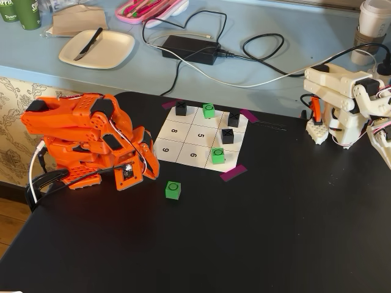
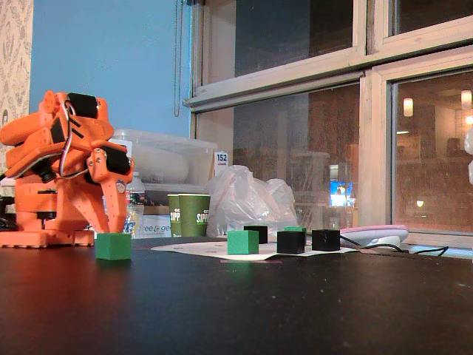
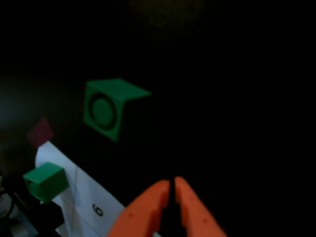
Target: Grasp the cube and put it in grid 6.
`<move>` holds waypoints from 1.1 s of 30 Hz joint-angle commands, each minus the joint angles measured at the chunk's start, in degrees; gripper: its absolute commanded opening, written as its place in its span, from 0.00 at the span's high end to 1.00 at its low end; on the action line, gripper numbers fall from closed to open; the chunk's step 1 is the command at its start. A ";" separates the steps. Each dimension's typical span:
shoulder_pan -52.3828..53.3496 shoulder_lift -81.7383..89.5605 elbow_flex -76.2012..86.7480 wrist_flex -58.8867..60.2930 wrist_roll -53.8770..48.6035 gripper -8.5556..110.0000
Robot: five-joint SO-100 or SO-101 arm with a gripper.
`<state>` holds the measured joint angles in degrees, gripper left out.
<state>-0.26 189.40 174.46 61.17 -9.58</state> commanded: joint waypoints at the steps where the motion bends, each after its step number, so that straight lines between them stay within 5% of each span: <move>1: 0.09 -0.26 -0.09 0.18 0.18 0.93; 33: 0.09 -6.59 -3.78 -2.55 -0.79 0.93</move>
<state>-1.14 187.12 173.85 60.91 -10.63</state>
